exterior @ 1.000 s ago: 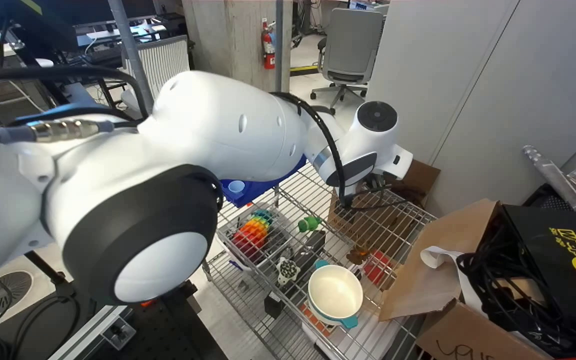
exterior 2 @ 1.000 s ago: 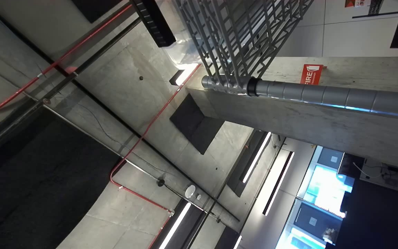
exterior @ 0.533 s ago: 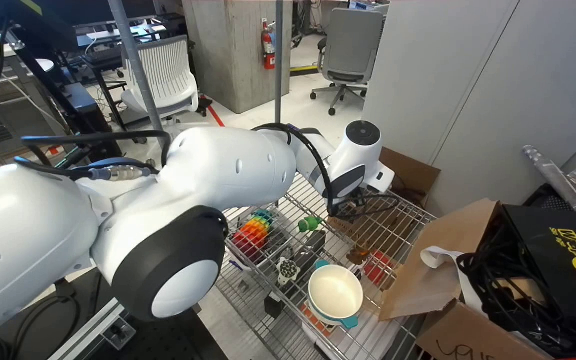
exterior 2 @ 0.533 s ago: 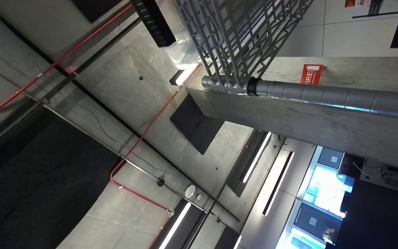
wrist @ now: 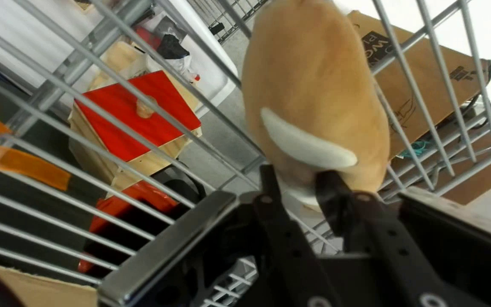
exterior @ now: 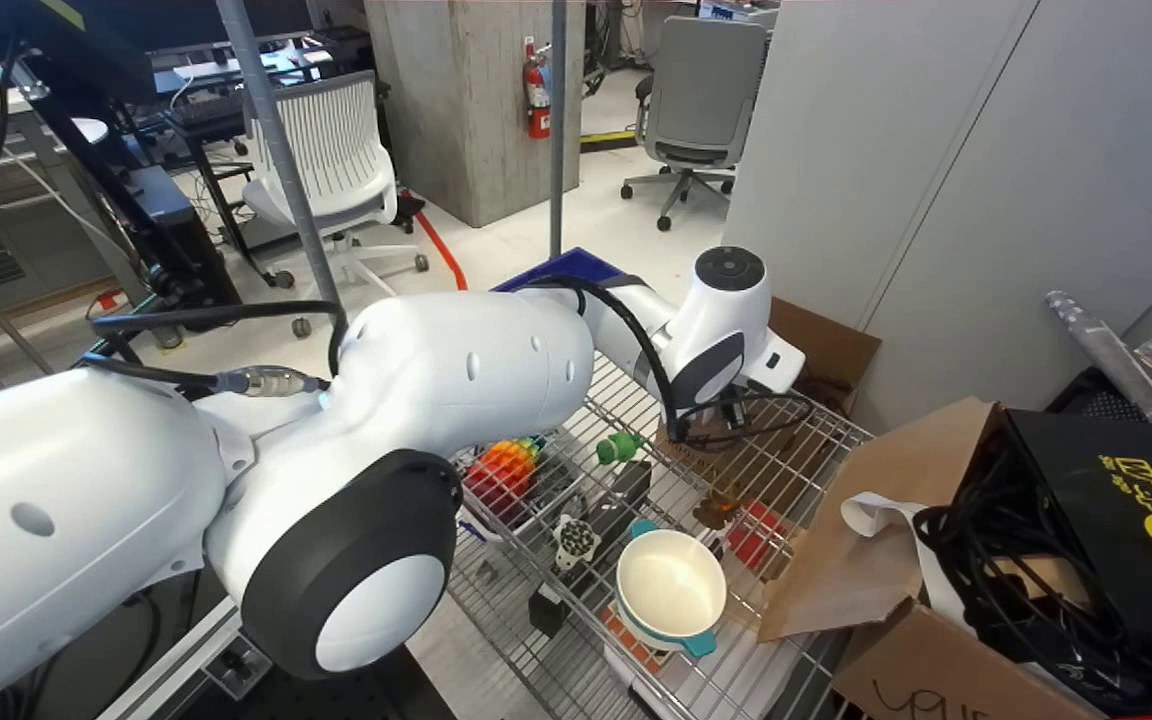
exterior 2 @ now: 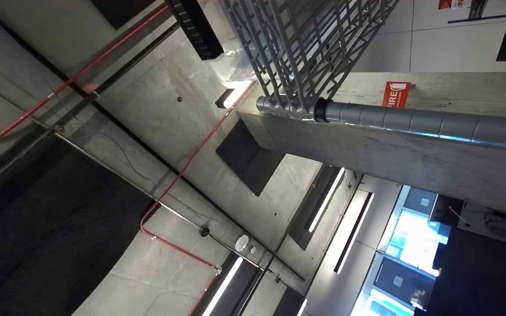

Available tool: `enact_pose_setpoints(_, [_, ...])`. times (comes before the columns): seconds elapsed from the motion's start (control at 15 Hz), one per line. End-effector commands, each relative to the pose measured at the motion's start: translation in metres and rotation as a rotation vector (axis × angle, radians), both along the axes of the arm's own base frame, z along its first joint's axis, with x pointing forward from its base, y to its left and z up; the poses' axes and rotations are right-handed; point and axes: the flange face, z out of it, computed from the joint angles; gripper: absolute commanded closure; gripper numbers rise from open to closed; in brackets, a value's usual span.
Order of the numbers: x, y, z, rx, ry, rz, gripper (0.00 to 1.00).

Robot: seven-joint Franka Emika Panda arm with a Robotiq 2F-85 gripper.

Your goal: Move the toy bread forward

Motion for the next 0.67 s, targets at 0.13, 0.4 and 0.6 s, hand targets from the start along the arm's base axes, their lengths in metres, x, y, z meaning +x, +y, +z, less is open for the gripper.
enact_pose_setpoints(0.13, [0.002, 0.009, 0.015, -0.012, 0.06, -0.028, 0.25])
enact_pose_setpoints(0.4, [-0.006, 0.041, 0.048, 0.069, 0.232, 0.094, 0.0])
enact_pose_setpoints(0.6, [-0.013, 0.057, 0.083, 0.097, 0.318, 0.182, 0.0])
